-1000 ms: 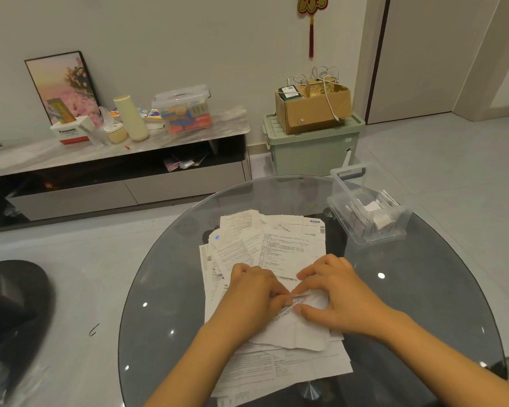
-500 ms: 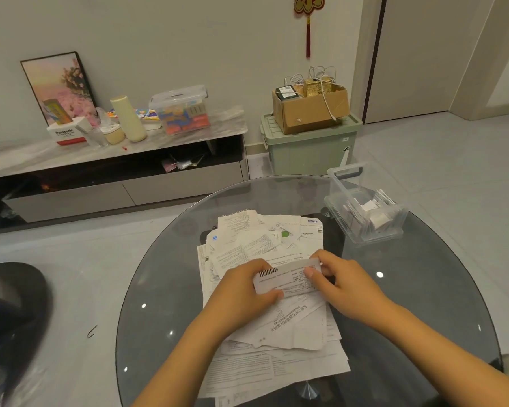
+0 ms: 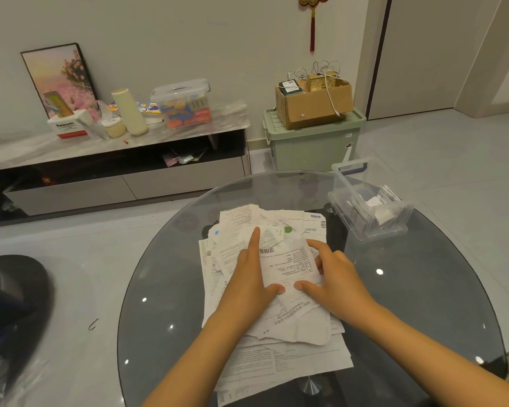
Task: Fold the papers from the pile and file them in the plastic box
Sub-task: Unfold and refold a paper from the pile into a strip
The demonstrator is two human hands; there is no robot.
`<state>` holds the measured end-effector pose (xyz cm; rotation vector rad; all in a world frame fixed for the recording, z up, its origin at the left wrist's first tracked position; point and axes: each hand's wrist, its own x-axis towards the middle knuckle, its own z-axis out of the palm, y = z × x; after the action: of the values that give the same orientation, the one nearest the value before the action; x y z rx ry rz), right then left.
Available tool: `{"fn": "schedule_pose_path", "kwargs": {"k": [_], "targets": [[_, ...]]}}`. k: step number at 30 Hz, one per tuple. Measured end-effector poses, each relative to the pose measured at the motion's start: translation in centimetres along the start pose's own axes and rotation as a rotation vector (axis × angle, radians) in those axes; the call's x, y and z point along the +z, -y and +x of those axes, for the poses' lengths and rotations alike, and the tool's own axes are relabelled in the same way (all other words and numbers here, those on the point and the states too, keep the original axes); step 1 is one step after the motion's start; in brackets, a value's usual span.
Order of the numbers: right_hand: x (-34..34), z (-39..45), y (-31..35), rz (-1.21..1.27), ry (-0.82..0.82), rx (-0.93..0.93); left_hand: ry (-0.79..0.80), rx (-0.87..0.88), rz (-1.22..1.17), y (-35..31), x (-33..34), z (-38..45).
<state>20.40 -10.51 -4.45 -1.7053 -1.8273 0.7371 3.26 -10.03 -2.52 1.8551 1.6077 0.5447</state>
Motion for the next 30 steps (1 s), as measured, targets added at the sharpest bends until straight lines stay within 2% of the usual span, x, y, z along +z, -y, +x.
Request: {"fn": "schedule_pose_path", "kwargs": {"k": [7,12,15,18,22,30], "targets": [[-0.9,0.5,-0.7,-0.05,0.065,-0.004,0.058,-0.017,0.059,0.8,-0.5,0.5],[-1.2,0.7,-1.4,-0.043,0.12,-0.023,0.041,-0.023,0.121,1.6,-1.2,0.4],[-1.3,0.5,-1.5,-0.184,0.102,-0.118,0.011,0.095,0.274,1.5,-1.3,0.2],[-1.4,0.2,-1.6,-0.316,0.112,-0.224,0.067,0.219,0.367,1.3,-1.0,-0.3],[-1.3,0.1,-1.7,-0.322,0.125,-0.264,0.06,0.319,0.444,1.3,-0.7,-0.3],[-1.3,0.4,-1.5,-0.326,-0.015,-0.406,-0.062,0.417,0.395,0.9,-1.1,-0.2]]}}
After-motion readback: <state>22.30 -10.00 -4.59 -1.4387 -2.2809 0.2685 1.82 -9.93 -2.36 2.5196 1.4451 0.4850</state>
